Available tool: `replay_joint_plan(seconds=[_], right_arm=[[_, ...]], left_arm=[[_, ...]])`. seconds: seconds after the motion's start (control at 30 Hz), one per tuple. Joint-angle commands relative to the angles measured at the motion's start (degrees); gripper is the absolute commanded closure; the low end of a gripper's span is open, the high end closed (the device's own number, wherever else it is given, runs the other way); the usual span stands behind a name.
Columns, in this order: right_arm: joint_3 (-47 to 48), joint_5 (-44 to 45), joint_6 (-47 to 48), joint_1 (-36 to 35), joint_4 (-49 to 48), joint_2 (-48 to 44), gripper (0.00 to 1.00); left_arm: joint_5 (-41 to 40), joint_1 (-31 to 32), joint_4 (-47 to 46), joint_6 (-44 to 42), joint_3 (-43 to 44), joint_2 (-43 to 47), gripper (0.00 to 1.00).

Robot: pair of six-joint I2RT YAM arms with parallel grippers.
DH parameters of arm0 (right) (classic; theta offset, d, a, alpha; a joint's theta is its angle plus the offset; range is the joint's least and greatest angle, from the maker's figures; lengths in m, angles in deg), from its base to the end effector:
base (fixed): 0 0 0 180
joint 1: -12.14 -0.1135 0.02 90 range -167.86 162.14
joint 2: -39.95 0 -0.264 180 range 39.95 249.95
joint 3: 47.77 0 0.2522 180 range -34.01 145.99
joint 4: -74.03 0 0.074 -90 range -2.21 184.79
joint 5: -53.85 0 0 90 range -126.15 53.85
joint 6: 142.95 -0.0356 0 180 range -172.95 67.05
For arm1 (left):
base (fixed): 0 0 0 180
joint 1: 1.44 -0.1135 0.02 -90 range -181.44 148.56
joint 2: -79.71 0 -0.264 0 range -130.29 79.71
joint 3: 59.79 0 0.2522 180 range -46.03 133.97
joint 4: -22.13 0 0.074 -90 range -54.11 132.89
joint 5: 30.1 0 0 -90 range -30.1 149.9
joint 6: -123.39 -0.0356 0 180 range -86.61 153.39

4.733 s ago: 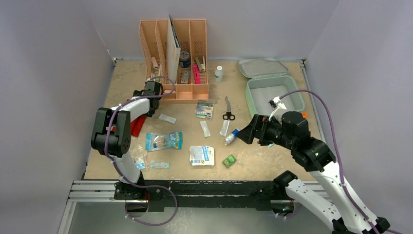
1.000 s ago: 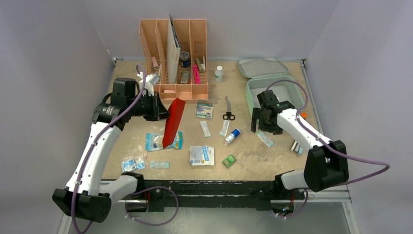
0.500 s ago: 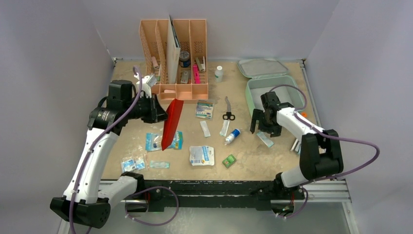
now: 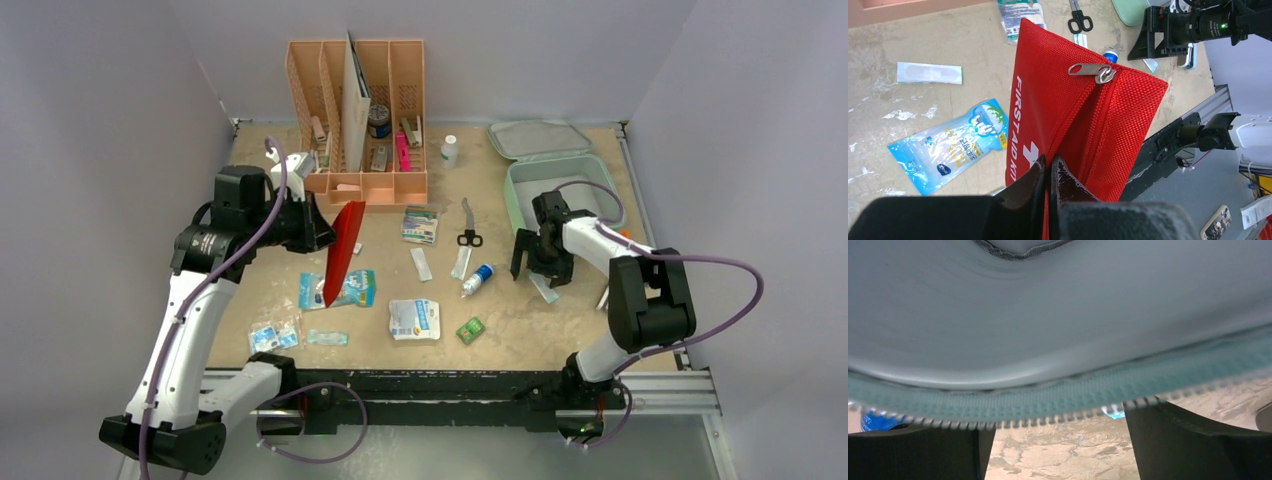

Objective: Organize the medicine kit
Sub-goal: Pick up the medical item at the center of the board.

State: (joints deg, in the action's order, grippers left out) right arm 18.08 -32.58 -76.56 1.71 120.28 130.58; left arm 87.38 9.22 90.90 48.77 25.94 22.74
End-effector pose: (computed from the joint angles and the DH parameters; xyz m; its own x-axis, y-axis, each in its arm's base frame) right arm 0.2831 0.0499 0.1682 -0.9166 0.2377 -0.3214 0.2252 0.9713 0.0762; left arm 0.1719 -0.0491 0.3883 -0.7448 -0.0992 -0.6598 0.3256 0.8091 -0.4892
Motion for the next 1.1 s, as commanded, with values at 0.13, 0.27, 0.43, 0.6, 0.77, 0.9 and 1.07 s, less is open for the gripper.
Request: replay_joint_plan(seconds=[0.13, 0.27, 0.43, 0.6, 0.77, 0.9, 1.07], right_arm=[[-1.41, -5.97, -3.57, 0.22, -0.86, -0.34, 0.12], [-5.07, -12.67, -8.6, 0.16, -3.43, -4.34, 0.15], [-6.43, -13.15, -8.83, 0.15, -3.56, -8.34, 0.25], [-4.53, -7.93, -5.95, 0.15, 0.59, -8.55, 0.42], [-5.12, -4.18, -5.35, 0.14, 1.83, -9.35, 0.53], [-4.71, -2.06, -4.3, 0.2, 2.37, -7.53, 0.6], [-3.77, -4.7, -2.11, 0.23, 1.88, -4.54, 0.66]], left_arm=[[-1.11, 0.36, -0.34, -1.7, 2.64, 1.18, 1.0], [-2.8, 1.14, -0.12, -2.5, 2.98, 0.63, 1.0], [-2.94, 1.3, -0.22, -2.55, 3.11, 0.41, 1.0], [-2.52, 1.3, -0.59, -2.13, 2.44, 0.42, 1.0], [-2.45, 1.3, -0.89, -1.23, 1.82, 0.51, 1.0], [-2.12, 1.32, -0.77, -1.0, 1.76, 0.64, 1.0], [-2.26, 1.3, -0.57, -0.97, 1.97, 0.63, 1.0]])
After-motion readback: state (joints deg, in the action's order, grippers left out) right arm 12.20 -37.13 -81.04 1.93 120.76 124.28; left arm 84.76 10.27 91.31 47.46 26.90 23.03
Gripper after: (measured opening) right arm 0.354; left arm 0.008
